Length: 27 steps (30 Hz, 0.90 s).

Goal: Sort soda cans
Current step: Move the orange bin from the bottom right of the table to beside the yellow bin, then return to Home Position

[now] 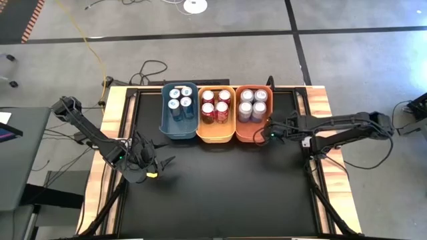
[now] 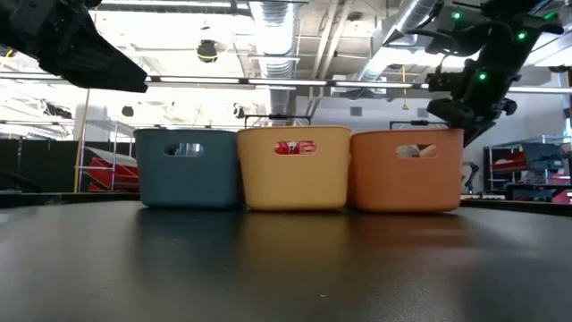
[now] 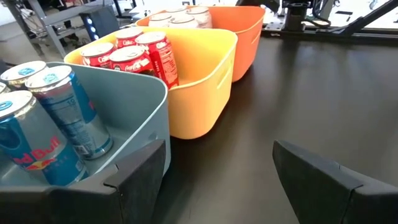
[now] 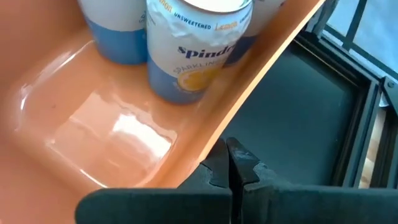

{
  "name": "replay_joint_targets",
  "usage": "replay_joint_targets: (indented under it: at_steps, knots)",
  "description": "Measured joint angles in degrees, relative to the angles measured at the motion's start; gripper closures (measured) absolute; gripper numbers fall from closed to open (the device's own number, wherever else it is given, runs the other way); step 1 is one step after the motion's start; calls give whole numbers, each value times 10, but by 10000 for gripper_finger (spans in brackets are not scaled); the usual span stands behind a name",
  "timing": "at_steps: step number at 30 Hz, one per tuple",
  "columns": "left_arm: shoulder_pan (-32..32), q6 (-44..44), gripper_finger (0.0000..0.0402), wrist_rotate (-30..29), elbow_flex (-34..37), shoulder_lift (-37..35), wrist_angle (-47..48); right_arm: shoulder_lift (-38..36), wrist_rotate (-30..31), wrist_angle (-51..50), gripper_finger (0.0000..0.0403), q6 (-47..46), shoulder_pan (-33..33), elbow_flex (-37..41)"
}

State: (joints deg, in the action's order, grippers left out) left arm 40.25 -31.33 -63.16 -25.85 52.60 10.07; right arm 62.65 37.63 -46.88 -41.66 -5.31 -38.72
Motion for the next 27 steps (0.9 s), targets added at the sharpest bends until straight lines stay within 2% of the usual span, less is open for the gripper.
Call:
replay_joint_targets:
  at_steps: [8, 11, 14, 17, 21, 24, 27]
  knots:
    - [0, 5, 111, -1, 0, 0, -6, -40, -3, -105, 403, -83, 60, -26]
    - [0, -9, 111, -3, 0, 0, -5, -69, -3, -94, 403, -92, 101, -37]
    - [0, -17, 111, -21, 0, 0, -5, -87, -1, -15, 403, -65, 151, -37]
    - [-9, -36, 111, -23, 0, 0, -5, -85, 14, 111, 403, 0, 198, -28]
    - [-19, -44, 111, -16, 0, 0, -3, -59, 16, 274, 403, 93, 241, -13]
    - [-26, -37, 111, -16, 0, 0, -2, -34, 18, 353, 403, 146, 260, -11]
    - [-34, -31, 123, -28, 0, 0, -8, -6, 59, 420, 403, 185, 275, -11]
